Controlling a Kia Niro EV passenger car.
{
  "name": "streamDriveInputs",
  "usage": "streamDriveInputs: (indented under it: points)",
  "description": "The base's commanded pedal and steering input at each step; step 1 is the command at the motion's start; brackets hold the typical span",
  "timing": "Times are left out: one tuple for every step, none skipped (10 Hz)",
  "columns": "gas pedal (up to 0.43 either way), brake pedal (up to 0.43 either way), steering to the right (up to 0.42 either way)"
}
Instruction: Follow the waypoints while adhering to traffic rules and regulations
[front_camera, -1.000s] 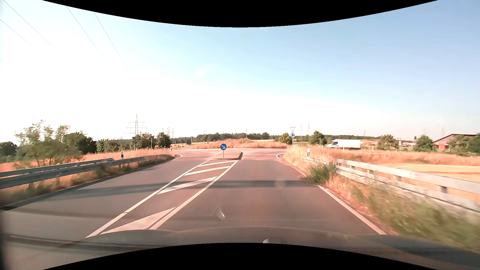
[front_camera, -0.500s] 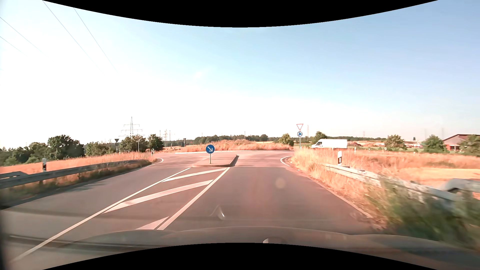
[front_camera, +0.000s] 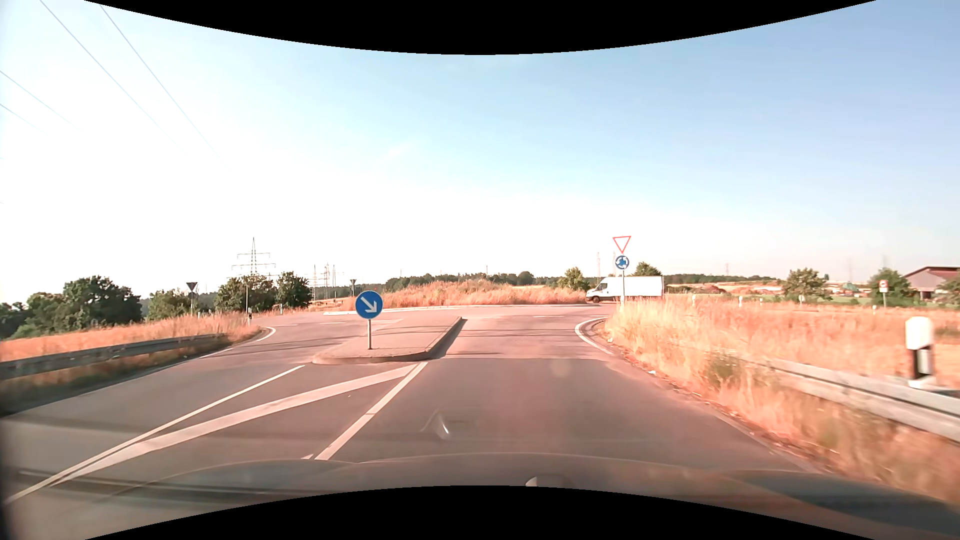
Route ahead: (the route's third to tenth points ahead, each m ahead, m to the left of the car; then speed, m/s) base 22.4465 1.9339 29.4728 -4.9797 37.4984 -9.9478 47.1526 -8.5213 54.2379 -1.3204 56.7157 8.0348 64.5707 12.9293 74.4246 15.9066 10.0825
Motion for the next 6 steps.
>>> streamDriveInputs:
  points:
    - [0.0, 0.244, 0.006]
    - [0.0, 0.25, 0.008]
    - [0.0, 0.25, 0.01]
    - [0.0, 0.25, 0.014]
    - [0.0, 0.25, 0.018]
    - [0.0, 0.25, 0.027]
